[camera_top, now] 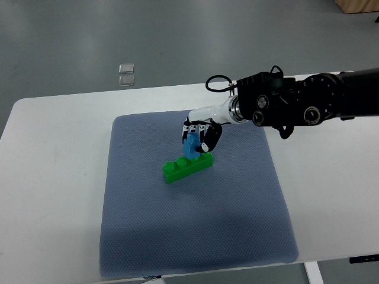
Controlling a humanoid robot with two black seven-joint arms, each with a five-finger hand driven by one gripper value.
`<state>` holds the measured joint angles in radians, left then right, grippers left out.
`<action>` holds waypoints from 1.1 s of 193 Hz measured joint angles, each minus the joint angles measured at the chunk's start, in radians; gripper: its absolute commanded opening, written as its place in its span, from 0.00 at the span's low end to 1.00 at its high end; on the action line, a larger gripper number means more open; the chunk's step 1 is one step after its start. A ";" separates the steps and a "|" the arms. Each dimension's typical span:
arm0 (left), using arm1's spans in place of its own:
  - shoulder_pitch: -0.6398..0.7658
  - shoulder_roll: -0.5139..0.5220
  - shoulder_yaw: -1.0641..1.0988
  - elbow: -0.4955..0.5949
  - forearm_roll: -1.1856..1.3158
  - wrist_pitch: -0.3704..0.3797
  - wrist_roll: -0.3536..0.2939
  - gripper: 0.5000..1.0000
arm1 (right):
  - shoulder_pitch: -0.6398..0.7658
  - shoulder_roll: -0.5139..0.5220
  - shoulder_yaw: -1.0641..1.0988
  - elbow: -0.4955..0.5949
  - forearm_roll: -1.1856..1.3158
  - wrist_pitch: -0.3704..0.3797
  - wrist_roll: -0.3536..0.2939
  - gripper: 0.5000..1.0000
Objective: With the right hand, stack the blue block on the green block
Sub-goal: 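Lower the blue block onto the green block's studs and press down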
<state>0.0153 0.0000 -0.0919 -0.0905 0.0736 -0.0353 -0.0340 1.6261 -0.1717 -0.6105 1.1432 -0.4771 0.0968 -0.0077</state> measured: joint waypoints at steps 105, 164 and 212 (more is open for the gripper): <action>0.000 0.000 0.000 0.000 0.000 0.000 0.000 1.00 | -0.018 0.013 -0.005 -0.017 -0.008 -0.012 0.000 0.11; 0.000 0.000 0.000 0.000 0.000 0.000 0.000 1.00 | -0.031 0.014 -0.016 -0.021 -0.021 -0.026 0.002 0.11; 0.000 0.000 0.000 0.000 0.000 0.000 0.000 1.00 | -0.045 0.015 -0.021 -0.022 -0.030 -0.036 0.002 0.11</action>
<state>0.0154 0.0000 -0.0920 -0.0905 0.0736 -0.0353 -0.0336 1.5812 -0.1569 -0.6319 1.1216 -0.5068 0.0611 -0.0058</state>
